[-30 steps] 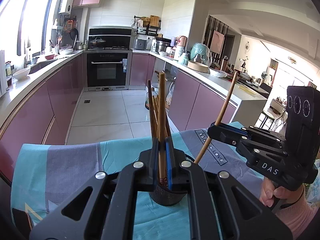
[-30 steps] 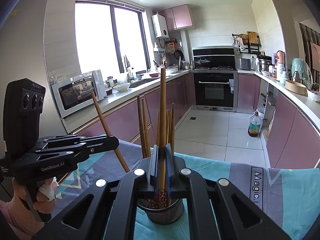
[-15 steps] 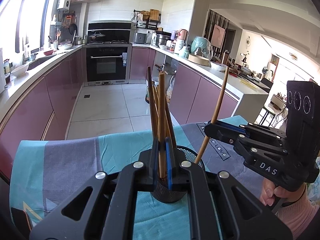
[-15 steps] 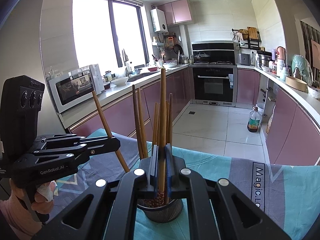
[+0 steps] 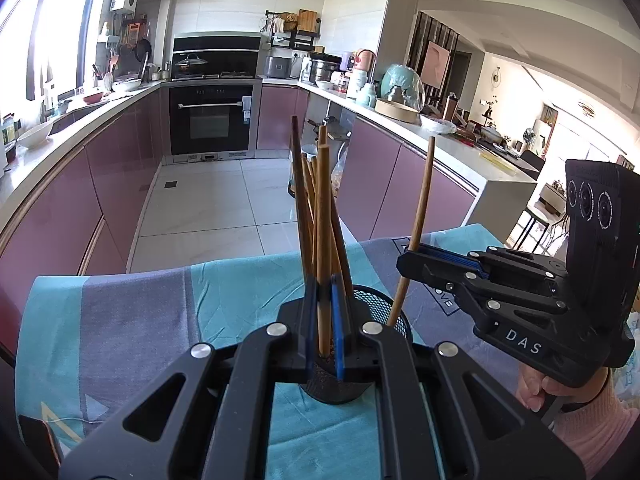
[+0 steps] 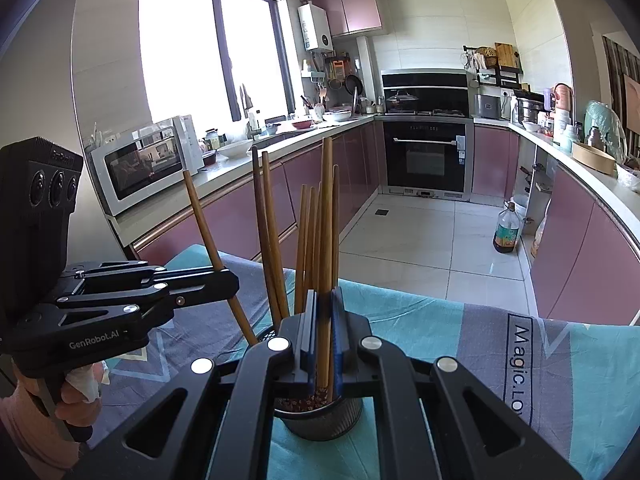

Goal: Organize utensils
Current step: 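Open the right gripper and release the chopstick into the cup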

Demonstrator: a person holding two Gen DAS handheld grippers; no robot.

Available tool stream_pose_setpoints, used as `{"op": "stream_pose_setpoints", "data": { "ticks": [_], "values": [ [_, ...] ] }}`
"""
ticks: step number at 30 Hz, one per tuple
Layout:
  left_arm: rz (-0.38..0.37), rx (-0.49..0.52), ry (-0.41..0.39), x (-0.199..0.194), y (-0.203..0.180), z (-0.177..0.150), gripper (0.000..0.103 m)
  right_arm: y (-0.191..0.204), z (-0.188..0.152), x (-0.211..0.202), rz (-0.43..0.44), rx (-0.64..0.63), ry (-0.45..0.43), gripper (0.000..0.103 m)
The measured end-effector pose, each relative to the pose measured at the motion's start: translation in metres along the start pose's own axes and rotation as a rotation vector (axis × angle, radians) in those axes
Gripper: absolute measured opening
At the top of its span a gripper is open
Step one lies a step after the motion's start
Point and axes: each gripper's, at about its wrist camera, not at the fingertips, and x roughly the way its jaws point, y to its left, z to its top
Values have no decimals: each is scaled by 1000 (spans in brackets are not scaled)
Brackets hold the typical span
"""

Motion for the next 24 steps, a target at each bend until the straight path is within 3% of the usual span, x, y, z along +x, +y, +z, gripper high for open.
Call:
{"op": "stream_pose_setpoints", "data": {
  "ticks": [24],
  "values": [
    [2,-50,12,26,17,-1,7,-4,-1,12,12,19,12,6]
  ]
}}
